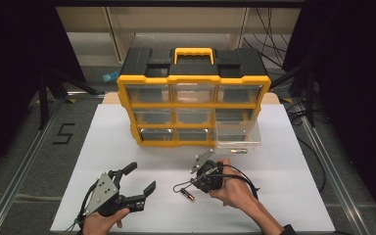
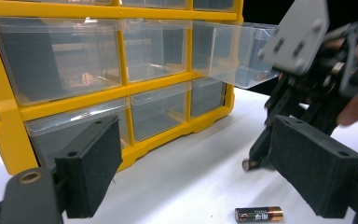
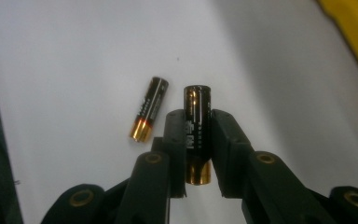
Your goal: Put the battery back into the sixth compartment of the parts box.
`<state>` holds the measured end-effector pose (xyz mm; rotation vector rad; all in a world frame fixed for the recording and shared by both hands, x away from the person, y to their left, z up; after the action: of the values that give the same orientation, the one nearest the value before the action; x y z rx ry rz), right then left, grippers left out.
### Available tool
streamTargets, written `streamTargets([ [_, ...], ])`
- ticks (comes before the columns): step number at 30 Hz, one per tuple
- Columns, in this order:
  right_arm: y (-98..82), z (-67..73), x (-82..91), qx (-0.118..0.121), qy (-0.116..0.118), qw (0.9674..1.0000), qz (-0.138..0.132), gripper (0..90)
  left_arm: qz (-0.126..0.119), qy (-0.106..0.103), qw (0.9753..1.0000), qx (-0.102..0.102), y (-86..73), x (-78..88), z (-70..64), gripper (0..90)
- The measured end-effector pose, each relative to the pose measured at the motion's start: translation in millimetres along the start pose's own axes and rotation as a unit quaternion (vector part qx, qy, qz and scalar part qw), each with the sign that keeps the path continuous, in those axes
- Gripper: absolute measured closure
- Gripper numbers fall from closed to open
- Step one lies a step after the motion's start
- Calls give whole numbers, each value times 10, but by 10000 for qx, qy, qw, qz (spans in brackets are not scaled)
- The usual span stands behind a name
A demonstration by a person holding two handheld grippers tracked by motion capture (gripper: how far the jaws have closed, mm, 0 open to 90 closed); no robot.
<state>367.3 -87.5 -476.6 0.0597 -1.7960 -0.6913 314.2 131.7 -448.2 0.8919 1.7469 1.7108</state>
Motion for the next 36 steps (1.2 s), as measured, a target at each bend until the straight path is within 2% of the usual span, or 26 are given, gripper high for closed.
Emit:
streamTargets([
  [5,101,-12,239,31,-102,9991,-400,768,-2,-1,10000,9,0,1,-1,166],
  [6,101,-12,239,31,-102,9991,-400,768,-2,-1,10000,9,0,1,-1,167],
  [11,179,-43,475,-30,-172,9974,-705,768,-2,-1,10000,7,0,-1,-2,167],
  [23,256,-131,807,-174,-289,9927,-1157,768,4,0,10000,2,-2,-2,1,166],
  [26,272,-170,881,-162,-381,9909,-1284,768,4,-2,10000,3,-2,-3,1,167],
  [30,291,-212,1004,-183,-386,9884,-1458,768,10,-4,10000,3,-4,-3,0,166],
  [36,306,-302,1202,-276,-507,9829,-1751,768,14,-5,10000,0,-4,-3,-2,167],
])
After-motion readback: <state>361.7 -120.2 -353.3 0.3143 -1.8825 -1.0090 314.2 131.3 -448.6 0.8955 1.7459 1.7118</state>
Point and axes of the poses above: each handheld gripper's, and its own axes: x roughly backward along the jaws, y roughly out of its top, z roughly to its left, the point moved 6 cm from there along -x, roughly forward along the jaws, and after that the axes turned 7 degrees about -y, right-handed, at the moved point
